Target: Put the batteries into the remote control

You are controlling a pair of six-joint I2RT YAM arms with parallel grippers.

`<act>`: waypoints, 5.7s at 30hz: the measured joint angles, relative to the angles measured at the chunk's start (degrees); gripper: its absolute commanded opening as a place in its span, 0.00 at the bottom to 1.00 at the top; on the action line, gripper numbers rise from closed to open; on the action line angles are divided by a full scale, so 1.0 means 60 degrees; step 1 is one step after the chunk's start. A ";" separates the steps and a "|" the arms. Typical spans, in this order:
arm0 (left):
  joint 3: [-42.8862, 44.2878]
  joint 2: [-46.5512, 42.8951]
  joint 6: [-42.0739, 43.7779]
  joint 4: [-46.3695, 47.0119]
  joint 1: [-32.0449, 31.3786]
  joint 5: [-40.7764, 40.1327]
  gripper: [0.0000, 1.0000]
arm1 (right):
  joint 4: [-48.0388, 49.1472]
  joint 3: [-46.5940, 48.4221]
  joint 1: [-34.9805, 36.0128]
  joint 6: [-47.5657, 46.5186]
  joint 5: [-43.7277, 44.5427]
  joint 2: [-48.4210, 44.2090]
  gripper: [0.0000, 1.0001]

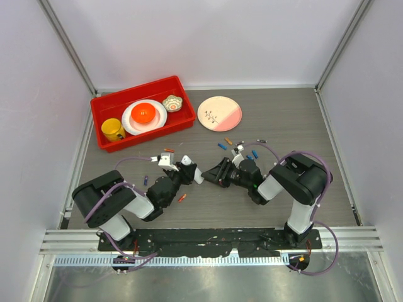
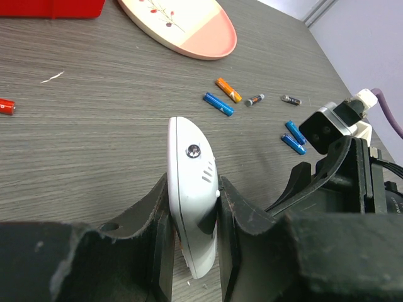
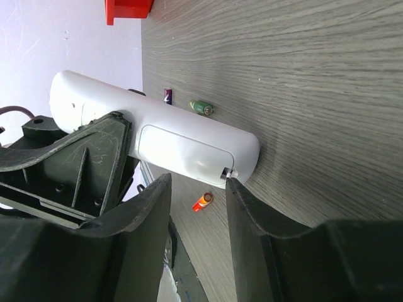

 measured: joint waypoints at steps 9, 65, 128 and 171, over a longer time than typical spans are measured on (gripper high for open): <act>0.0000 0.0000 0.0004 0.0007 -0.0018 0.0000 0.00 | 0.0040 0.0011 0.0000 0.0062 -0.0062 0.0168 0.46; 0.0000 0.0076 -0.0022 0.0117 -0.0273 -0.0361 0.00 | 0.0233 0.0131 0.0084 0.0455 -0.0062 0.0481 0.39; 0.0004 0.0459 0.0801 0.0809 -0.0878 -0.1045 0.00 | -0.0750 -0.0095 0.0084 0.0102 -0.0022 -0.0288 0.24; -0.0233 -0.0845 0.0965 -0.0645 -0.0962 -0.1639 0.00 | -0.1661 -0.1086 -0.0812 -0.0809 0.0044 -0.1865 0.48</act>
